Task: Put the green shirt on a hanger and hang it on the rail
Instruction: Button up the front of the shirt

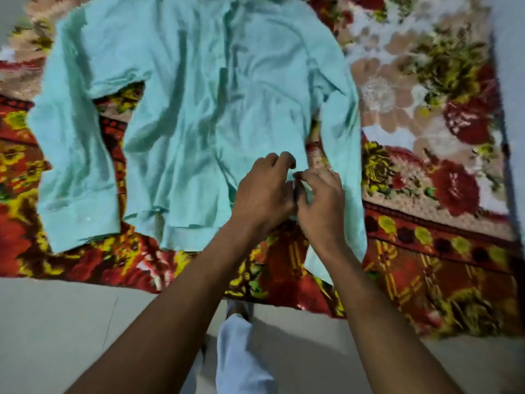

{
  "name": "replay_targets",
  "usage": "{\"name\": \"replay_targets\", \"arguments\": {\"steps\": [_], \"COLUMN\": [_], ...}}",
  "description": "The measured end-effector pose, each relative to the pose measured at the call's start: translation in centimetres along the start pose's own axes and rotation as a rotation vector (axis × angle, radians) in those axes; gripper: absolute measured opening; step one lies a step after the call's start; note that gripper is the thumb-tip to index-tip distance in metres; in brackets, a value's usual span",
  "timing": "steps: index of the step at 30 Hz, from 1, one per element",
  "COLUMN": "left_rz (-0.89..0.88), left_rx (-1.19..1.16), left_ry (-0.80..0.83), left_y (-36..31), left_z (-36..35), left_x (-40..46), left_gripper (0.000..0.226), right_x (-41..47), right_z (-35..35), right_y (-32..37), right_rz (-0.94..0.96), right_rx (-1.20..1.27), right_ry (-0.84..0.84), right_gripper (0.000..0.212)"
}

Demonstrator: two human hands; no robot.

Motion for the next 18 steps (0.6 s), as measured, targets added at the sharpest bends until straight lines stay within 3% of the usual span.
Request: {"name": "replay_targets", "arguments": {"steps": [9,11,15,18], "left_rz": [-0.183,-0.226,-0.312,-0.269], "left_rx": [-0.016,0.057,0.188,0.178], "left_ry": [0.253,0.29,0.288,0.272], "left_y": [-4.8,-5.1,-5.6,-5.7], "left_z": [-9.7,-10.9,-12.0,-12.0], "left_x": [-6.4,-8.2,-10.1,-10.4], "left_gripper": [0.03,0.019,0.012,0.013], "right_x": [-8.0,-10.2,-13.6,-14.1], "right_z": [5.3,6.1,6.3,6.1], "right_y": [-9.4,-10.6,-12.0,-12.1], "right_rz": [-0.192,-0.255,-0.39,-0.433], "right_rx": [-0.038,-0.006,0.079,0.134], "right_ry": [-0.085,-0.11,-0.086,-0.089], "right_gripper": [0.018,0.018,0.03,0.032]}}
Point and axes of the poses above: each hand's wrist, its own x-axis towards the middle knuckle, its own z-axis out of the back of the hand, y = z × x, the point moved 7 cm from there along x, towards the middle knuckle, and after that the axes turned 3 degrees about -y, right-handed, at the moved point
